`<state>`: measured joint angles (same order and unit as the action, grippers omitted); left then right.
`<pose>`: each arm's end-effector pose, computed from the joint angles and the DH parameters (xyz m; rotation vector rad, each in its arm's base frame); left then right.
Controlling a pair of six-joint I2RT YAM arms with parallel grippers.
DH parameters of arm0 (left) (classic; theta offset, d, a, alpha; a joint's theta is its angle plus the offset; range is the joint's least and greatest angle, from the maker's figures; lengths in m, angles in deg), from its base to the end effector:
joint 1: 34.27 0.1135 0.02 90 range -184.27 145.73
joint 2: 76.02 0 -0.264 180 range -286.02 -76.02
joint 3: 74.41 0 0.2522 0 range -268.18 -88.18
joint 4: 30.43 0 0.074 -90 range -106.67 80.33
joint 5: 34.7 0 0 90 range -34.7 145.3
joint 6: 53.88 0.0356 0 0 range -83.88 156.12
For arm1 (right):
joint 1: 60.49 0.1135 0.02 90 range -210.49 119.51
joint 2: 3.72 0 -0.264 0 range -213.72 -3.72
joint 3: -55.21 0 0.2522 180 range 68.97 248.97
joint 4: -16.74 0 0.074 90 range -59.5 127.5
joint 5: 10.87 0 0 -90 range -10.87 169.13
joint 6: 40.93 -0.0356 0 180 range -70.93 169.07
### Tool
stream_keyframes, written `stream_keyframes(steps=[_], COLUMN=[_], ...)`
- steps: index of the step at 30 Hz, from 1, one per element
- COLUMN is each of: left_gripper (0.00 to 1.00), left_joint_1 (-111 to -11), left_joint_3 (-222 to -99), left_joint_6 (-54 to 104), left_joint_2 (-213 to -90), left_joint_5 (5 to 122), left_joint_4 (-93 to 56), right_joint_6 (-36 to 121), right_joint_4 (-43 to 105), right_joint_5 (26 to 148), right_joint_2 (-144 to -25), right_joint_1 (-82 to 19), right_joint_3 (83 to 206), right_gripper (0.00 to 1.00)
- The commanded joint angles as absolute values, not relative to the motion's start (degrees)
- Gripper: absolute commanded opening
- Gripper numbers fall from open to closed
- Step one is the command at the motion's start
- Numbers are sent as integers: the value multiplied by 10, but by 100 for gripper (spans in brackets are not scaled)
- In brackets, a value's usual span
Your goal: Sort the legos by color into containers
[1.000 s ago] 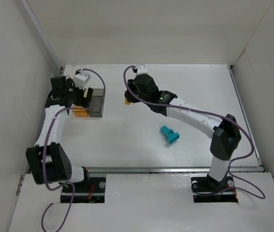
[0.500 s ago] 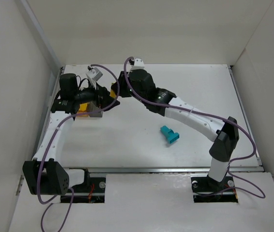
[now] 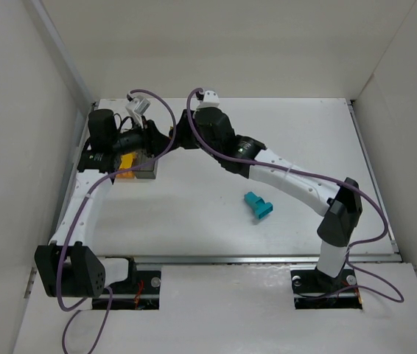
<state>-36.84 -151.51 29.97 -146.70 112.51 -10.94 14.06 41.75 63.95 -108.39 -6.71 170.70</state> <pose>0.2725 -0.0422 0.3697 0.6633 1.6725 -0.9974 0.2673 0.3492 0.3897 -0.1144 1.8915 0.8473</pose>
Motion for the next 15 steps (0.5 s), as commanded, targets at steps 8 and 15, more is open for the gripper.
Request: stream_keyframes(steps=[8, 15], left_gripper=[0, 0], left_joint_1=[-371, -320], left_joint_3=[-1516, -1522], left_joint_6=[308, 389], left_joint_2=[-1464, -1523], left_joint_5=[1060, 823], left_joint_4=[-92, -29], right_joint_6=[157, 158], right_joint_4=[399, 426], right_joint_5=[659, 587], right_joint_2=[-1086, -1050], right_joint_1=[-56, -92], right_joint_3=[1717, 1689], right_gripper=[37, 100])
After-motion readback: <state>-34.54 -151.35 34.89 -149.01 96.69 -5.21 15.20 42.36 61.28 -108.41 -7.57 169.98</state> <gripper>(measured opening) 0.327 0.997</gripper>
